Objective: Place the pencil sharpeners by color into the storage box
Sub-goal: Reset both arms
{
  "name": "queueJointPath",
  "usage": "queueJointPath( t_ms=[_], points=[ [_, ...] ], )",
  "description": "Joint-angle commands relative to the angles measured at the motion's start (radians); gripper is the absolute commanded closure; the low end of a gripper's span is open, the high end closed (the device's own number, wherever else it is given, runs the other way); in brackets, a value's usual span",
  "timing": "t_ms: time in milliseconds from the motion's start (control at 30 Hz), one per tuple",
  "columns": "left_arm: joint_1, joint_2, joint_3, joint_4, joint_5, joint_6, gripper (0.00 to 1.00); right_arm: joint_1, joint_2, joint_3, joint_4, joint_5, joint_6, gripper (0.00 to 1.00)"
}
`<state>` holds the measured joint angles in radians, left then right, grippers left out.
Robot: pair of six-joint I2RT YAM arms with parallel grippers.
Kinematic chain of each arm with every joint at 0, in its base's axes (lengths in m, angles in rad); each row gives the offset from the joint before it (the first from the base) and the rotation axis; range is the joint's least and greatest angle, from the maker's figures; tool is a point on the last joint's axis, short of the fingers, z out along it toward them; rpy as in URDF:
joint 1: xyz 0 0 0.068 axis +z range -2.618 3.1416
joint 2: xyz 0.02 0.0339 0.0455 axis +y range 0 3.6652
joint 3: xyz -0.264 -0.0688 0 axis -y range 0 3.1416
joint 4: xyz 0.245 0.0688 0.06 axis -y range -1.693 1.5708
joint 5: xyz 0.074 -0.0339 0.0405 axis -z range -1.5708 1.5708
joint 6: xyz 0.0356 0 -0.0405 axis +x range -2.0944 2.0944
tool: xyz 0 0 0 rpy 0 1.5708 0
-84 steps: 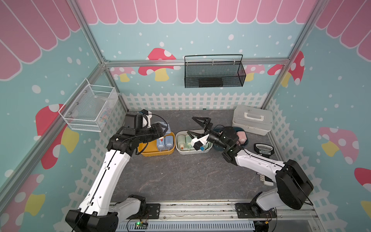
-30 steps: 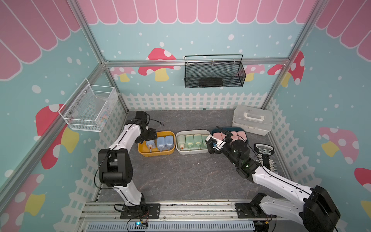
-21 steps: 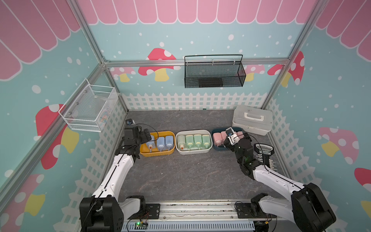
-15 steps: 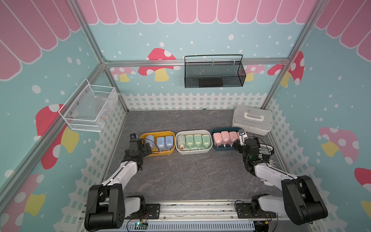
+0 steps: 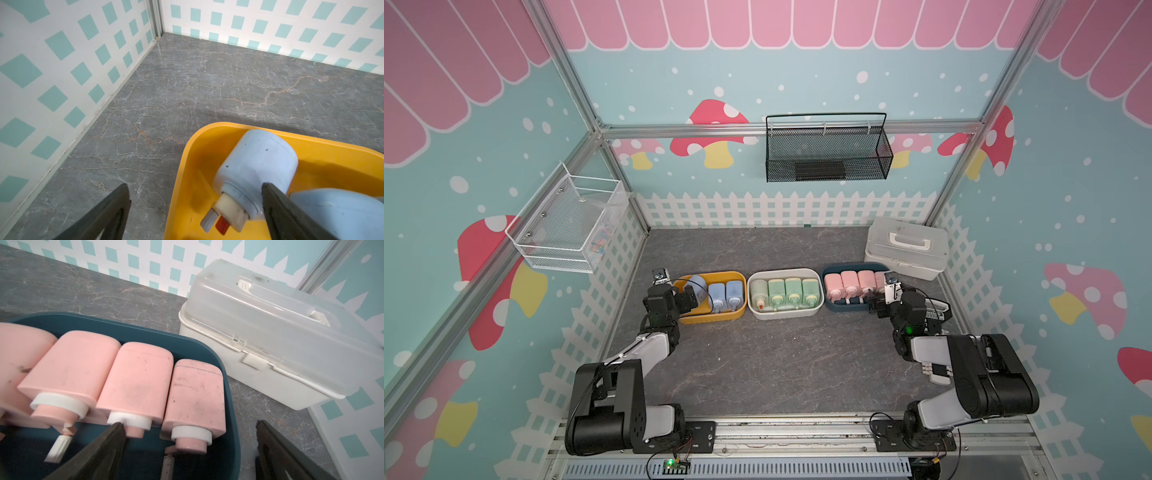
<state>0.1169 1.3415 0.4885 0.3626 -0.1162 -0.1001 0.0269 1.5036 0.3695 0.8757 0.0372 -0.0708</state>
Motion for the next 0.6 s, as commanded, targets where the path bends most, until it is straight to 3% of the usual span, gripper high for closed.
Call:
queueJointPath(
  t_ms=[0, 167, 567],
  points=[
    [0.007, 0.006, 0.003, 0.049, 0.047, 0.026, 0.01, 0.004, 0.004, -0.01, 0.013, 0.015, 0.019, 0.01],
    [0.001, 0.012, -0.014, 0.114, 0.158, 0.025, 0.01, 0.005, 0.011, 0.007, -0.009, 0.012, 0.019, 0.01],
    [-0.107, 0.092, 0.035, 0.161, 0.068, 0.063, 0.01, 0.004, 0.011, 0.006, -0.008, 0.012, 0.019, 0.01]
  ],
)
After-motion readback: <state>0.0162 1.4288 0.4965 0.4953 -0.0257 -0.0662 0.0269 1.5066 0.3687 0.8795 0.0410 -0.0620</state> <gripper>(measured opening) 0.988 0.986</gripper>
